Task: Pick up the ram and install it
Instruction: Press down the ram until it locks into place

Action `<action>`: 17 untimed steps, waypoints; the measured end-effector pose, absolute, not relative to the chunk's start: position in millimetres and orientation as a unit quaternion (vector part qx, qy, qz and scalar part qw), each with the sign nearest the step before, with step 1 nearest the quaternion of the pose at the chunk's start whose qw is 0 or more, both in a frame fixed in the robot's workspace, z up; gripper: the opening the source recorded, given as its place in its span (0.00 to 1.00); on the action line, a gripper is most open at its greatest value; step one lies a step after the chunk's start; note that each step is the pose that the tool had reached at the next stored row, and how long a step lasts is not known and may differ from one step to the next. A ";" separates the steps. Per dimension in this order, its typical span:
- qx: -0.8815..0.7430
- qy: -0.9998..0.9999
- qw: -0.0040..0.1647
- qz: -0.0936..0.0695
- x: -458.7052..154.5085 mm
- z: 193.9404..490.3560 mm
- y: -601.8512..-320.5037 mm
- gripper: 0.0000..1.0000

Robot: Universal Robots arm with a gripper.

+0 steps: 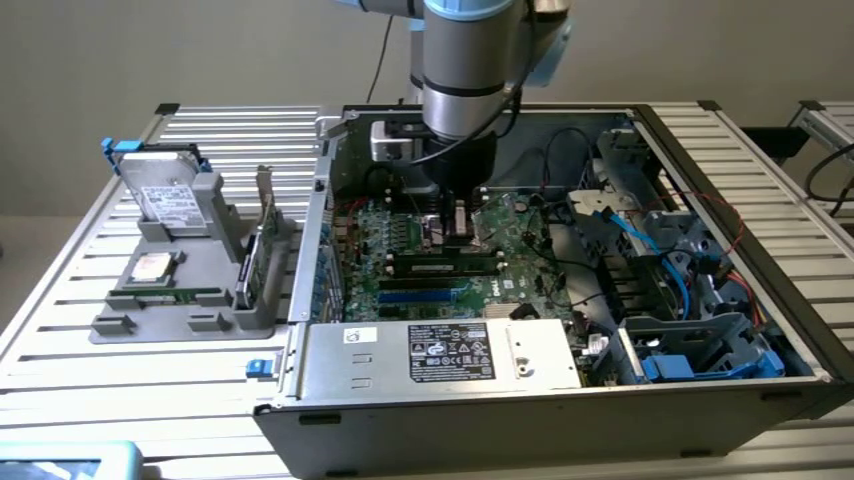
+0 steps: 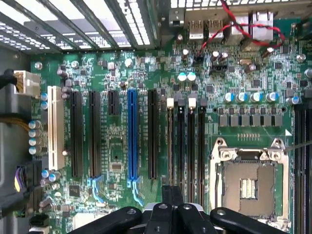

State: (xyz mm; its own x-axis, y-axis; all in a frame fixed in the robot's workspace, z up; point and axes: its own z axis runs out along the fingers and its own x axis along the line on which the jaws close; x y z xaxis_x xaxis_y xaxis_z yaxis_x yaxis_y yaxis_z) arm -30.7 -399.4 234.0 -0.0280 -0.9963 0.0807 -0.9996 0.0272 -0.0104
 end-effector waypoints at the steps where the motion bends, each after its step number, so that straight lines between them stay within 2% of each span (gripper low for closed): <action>1: 0.697 -0.716 0.025 0.032 -34.0 234.0 -399.5 0.11; 17: 0.696 -0.717 0.016 0.041 -53.6 231.1 -397.4 0.11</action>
